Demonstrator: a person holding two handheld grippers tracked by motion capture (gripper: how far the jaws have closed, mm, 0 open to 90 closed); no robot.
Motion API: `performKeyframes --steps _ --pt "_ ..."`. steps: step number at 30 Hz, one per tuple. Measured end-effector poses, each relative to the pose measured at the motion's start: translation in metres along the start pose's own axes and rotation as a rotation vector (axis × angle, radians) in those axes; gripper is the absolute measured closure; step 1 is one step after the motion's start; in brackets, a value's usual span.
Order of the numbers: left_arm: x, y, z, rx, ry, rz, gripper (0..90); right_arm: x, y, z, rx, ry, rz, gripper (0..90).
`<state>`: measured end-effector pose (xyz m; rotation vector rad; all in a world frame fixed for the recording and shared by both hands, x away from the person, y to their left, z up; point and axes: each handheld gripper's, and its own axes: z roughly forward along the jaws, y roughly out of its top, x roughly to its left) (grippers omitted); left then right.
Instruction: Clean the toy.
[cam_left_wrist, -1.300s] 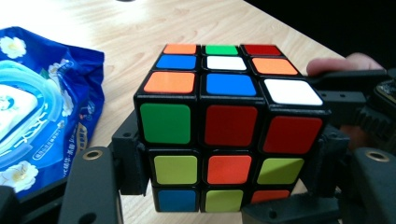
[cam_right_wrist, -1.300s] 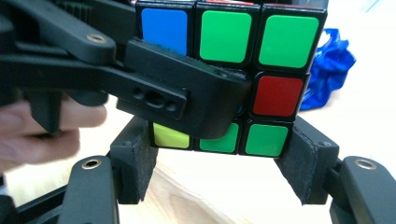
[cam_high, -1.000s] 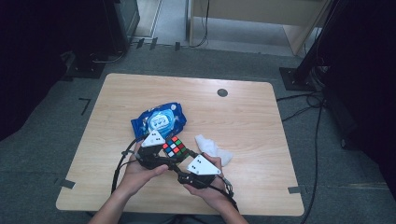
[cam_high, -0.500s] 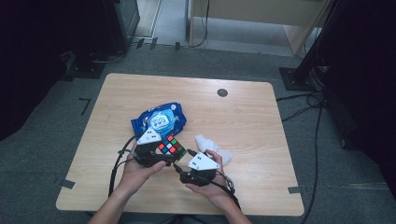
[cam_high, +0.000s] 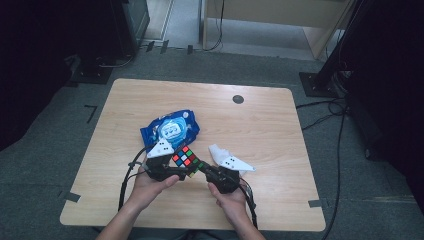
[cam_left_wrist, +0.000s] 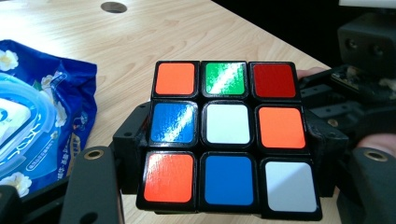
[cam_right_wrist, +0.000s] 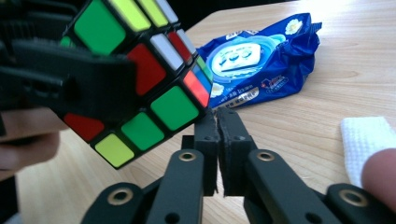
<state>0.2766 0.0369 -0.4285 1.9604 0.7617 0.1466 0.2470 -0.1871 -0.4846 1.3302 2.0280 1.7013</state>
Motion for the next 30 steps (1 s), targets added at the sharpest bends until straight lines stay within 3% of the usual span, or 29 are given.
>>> performKeyframes --steps 2,12,21,24,26,28,30 --pt "-0.002 -0.001 0.002 0.018 -0.001 0.021 33.2 -0.003 0.001 -0.003 -0.007 0.006 0.031 90.0" --pt "-0.003 -0.002 0.004 0.036 -0.018 0.044 33.2 -0.003 0.004 -0.008 -0.032 0.022 0.011 90.0" --pt "-0.003 -0.004 0.006 0.038 -0.043 0.048 33.1 0.001 0.009 -0.014 -0.053 0.009 -0.090 90.0" --pt "-0.002 -0.005 0.006 0.026 -0.007 0.067 33.4 0.000 0.011 -0.016 -0.053 0.007 -0.126 88.3" --pt "0.000 -0.005 0.004 0.021 0.003 0.064 33.5 -0.002 0.016 -0.020 -0.067 -0.046 -0.191 80.7" --pt "0.002 -0.006 0.003 0.015 0.006 0.062 33.5 -0.005 0.021 -0.026 -0.057 -0.146 -0.246 78.3" --pt "0.003 -0.006 0.003 0.016 0.009 0.060 33.5 -0.015 0.024 -0.031 -0.036 -0.195 -0.244 73.5"
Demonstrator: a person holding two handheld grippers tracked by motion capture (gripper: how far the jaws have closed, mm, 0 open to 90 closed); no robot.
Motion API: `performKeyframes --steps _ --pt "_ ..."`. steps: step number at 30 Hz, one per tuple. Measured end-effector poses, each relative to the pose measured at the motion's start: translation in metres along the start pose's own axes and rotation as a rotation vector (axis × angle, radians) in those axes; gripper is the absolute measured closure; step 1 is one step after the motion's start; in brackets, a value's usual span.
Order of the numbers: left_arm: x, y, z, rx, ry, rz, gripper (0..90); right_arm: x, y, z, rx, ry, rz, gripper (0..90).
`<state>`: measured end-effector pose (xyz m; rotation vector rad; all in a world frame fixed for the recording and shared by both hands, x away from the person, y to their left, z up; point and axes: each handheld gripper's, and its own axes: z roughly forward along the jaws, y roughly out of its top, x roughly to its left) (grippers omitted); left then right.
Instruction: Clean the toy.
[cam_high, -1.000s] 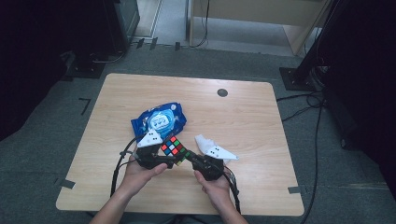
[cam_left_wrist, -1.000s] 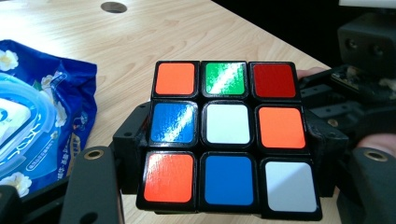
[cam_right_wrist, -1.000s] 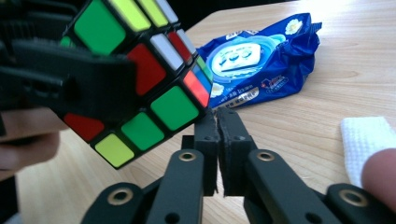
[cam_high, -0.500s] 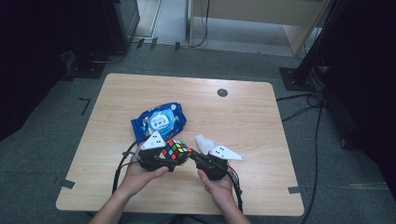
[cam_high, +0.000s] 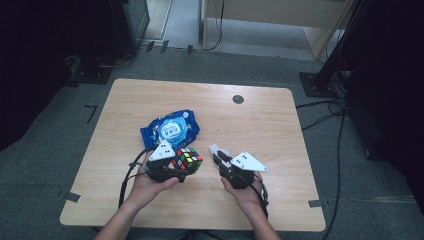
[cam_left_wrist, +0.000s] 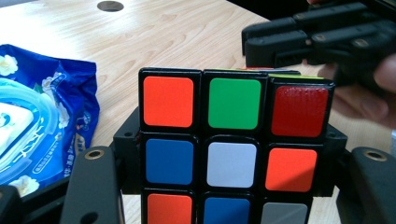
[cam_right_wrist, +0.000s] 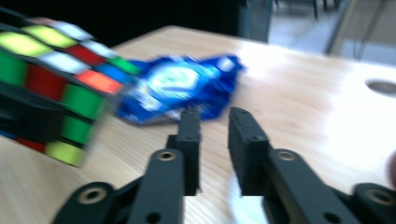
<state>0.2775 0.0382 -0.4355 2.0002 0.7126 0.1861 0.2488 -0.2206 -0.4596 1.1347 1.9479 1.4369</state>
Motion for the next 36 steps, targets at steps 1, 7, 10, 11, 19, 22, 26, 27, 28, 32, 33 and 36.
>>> performKeyframes --steps 1,7,10,11,19,22,26,27,28,32,33,36 --pt "0.001 0.000 0.000 0.002 0.004 -0.001 33.5 -0.007 0.000 0.000 0.024 -0.014 0.016 71.2" --pt "0.004 -0.002 0.001 0.010 0.020 -0.009 33.5 -0.038 -0.017 0.008 0.200 -0.082 0.067 62.0" --pt "0.005 -0.002 0.001 0.012 0.025 -0.009 33.5 -0.041 -0.021 0.011 0.233 -0.093 0.077 58.8" --pt "0.006 -0.003 0.002 0.010 0.028 -0.016 33.5 -0.043 -0.026 0.016 0.270 -0.093 0.081 54.9" --pt "0.008 -0.006 0.002 0.014 0.037 -0.020 33.5 -0.048 -0.041 0.026 0.348 -0.136 0.120 51.4" --pt "0.008 -0.006 0.003 0.011 0.040 -0.020 33.5 -0.049 -0.045 0.029 0.363 -0.136 0.126 51.9" --pt "0.008 -0.006 0.003 0.011 0.043 -0.015 33.5 -0.047 -0.045 0.029 0.362 -0.157 0.103 57.0" --pt "0.008 -0.006 0.003 0.012 0.041 -0.010 33.5 -0.046 -0.046 0.029 0.359 -0.169 0.089 58.4" --pt "0.008 -0.006 0.003 0.012 0.041 -0.010 33.5 -0.044 -0.046 0.029 0.362 -0.177 0.080 59.7" --pt "0.005 -0.006 0.004 0.016 0.037 0.000 33.5 -0.044 -0.046 0.029 0.358 -0.171 0.072 73.1" --pt "0.005 -0.006 0.005 0.019 0.038 0.004 33.5 -0.044 -0.047 0.029 0.357 -0.150 0.079 82.3" --pt "0.004 -0.007 0.006 0.020 0.037 0.006 33.5 -0.045 -0.047 0.029 0.349 -0.130 0.098 87.7"
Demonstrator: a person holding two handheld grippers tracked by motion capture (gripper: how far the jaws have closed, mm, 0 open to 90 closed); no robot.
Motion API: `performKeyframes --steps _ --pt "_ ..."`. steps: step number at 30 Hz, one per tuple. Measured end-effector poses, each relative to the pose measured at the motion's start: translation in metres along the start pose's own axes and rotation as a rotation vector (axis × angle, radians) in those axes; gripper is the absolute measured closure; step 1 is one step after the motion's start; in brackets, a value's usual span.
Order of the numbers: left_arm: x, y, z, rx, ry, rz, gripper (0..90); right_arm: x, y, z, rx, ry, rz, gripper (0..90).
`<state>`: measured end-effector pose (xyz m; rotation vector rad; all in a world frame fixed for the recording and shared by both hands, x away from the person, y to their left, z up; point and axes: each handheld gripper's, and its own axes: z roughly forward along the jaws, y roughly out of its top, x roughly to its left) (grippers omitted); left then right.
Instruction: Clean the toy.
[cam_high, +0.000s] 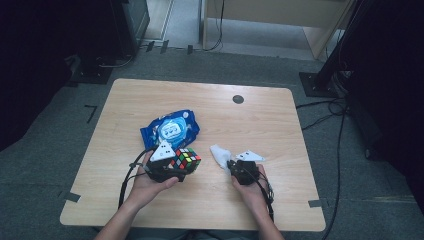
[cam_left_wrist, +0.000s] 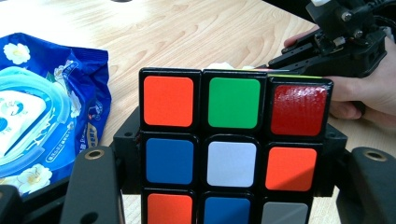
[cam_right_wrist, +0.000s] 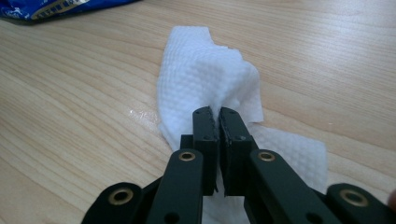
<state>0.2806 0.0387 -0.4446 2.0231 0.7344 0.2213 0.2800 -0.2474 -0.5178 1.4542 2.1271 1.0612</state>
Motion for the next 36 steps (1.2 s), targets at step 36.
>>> performKeyframes --steps 36 --pt "-0.031 -0.003 0.022 0.048 -0.018 0.106 33.5 0.093 0.042 -0.075 -0.309 0.277 -0.132 88.7"
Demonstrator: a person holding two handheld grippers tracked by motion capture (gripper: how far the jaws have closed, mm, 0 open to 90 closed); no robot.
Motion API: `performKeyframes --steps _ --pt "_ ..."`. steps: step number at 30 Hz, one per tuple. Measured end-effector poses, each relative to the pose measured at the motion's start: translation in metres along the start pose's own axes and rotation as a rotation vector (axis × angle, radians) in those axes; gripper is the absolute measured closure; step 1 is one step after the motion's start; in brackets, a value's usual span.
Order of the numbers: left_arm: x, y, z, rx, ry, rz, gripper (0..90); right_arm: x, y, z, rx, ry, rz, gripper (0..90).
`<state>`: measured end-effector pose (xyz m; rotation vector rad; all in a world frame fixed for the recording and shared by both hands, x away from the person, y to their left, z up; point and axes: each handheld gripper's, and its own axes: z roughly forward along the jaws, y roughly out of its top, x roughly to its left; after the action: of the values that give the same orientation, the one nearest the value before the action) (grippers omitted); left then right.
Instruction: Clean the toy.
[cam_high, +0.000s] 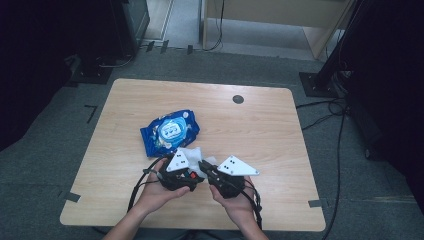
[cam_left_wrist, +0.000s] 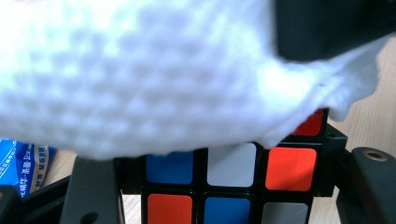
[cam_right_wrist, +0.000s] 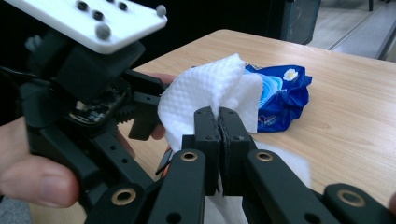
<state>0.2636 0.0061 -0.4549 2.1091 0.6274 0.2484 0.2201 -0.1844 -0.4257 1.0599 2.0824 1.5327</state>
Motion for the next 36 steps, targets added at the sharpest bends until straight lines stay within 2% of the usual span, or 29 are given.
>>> performKeyframes --steps 7,8,11,16,17,22,23,26,31,32,34,35,36 --pt "-0.002 0.000 -0.001 -0.011 0.003 0.013 33.6 -0.004 -0.003 0.002 0.001 -0.018 -0.001 88.6" --pt "-0.003 0.001 -0.002 -0.012 0.007 0.026 33.6 -0.008 -0.005 0.003 0.003 -0.024 0.003 88.6" --pt "-0.004 0.001 -0.003 -0.018 0.007 0.030 33.6 -0.013 -0.007 0.003 0.010 -0.038 0.015 88.7" --pt "-0.005 0.002 -0.004 -0.026 0.003 0.038 33.6 -0.023 -0.011 0.006 0.028 -0.059 0.045 88.7" --pt "-0.005 0.002 -0.005 -0.029 0.003 0.044 33.6 -0.029 -0.014 0.008 0.038 -0.076 0.053 88.7" --pt "-0.004 0.003 -0.007 -0.048 0.000 0.038 33.6 -0.040 -0.021 0.013 0.074 -0.105 0.079 88.7" --pt "-0.003 0.003 -0.008 -0.052 0.005 0.036 33.6 -0.047 -0.025 0.015 0.093 -0.117 0.108 88.7" --pt "-0.001 0.002 -0.008 -0.042 0.012 0.034 33.6 -0.053 -0.026 0.014 0.091 -0.128 0.134 88.7" --pt "0.003 -0.001 -0.004 -0.024 0.024 0.026 33.6 -0.048 -0.015 0.003 0.046 -0.119 0.127 88.7" --pt "0.003 -0.002 -0.003 -0.020 0.028 0.027 33.6 -0.039 -0.007 -0.003 0.013 -0.096 0.116 88.7" --pt "0.002 -0.002 -0.002 -0.014 0.035 0.035 33.6 -0.035 -0.003 -0.006 0.001 -0.083 0.111 88.7" --pt "0.000 -0.002 -0.001 -0.011 0.041 0.039 33.6 -0.024 0.004 -0.010 -0.019 -0.057 0.092 88.7" --pt "0.000 -0.002 -0.001 -0.011 0.041 0.039 33.6 -0.024 0.004 -0.010 -0.019 -0.057 0.092 88.7"
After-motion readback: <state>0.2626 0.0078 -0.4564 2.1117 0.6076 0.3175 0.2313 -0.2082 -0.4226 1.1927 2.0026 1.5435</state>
